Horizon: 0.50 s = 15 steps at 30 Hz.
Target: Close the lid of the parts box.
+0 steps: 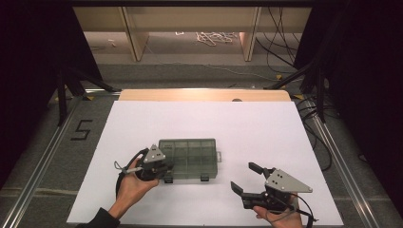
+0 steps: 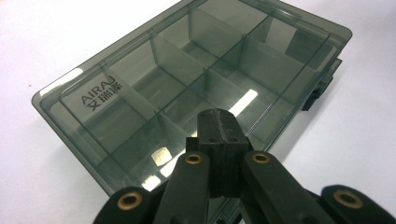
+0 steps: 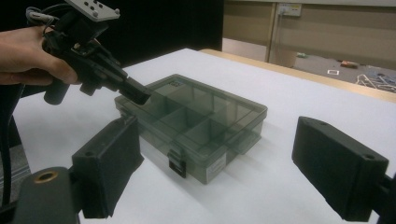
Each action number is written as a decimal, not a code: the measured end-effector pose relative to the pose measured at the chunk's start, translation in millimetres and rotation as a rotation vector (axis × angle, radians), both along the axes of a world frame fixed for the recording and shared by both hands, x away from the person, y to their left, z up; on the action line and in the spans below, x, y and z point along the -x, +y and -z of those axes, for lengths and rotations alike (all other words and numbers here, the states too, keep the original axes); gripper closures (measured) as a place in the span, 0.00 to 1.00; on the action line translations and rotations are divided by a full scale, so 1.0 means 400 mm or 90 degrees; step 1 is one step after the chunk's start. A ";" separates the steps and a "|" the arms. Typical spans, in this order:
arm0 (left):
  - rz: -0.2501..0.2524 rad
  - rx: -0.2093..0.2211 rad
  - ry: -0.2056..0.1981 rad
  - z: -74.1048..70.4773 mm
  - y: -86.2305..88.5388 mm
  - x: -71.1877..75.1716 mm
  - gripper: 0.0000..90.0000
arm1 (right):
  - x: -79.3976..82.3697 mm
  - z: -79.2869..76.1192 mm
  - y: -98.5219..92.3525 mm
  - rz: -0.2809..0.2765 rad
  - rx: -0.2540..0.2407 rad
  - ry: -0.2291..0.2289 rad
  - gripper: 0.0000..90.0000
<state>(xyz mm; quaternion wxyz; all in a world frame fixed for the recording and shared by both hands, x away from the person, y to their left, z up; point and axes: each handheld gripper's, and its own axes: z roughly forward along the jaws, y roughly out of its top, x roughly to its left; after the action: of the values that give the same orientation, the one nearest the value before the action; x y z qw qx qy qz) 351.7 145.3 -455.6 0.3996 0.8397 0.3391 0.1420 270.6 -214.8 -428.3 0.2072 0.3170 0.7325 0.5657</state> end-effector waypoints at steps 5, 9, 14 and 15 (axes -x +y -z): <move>0.000 -0.002 0.001 0.002 0.000 0.000 1.00 | 0.001 0.000 0.001 0.000 0.002 0.002 0.18; -0.004 -0.004 0.001 0.002 -0.001 0.001 1.00 | 0.001 0.000 0.001 0.000 0.001 0.002 0.18; -0.001 -0.003 -0.004 0.004 -0.004 0.002 1.00 | 0.001 -0.001 0.000 -0.002 0.006 0.003 0.18; 0.002 -0.010 -0.007 0.003 -0.004 0.002 1.00 | 0.000 -0.001 0.000 -0.001 0.007 0.001 0.18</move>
<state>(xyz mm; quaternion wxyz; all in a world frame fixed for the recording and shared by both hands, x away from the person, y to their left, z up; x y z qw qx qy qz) 350.9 143.8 -456.7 0.3953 0.8424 0.3346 0.1487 270.5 -214.9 -428.1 0.2076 0.3158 0.7359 0.5618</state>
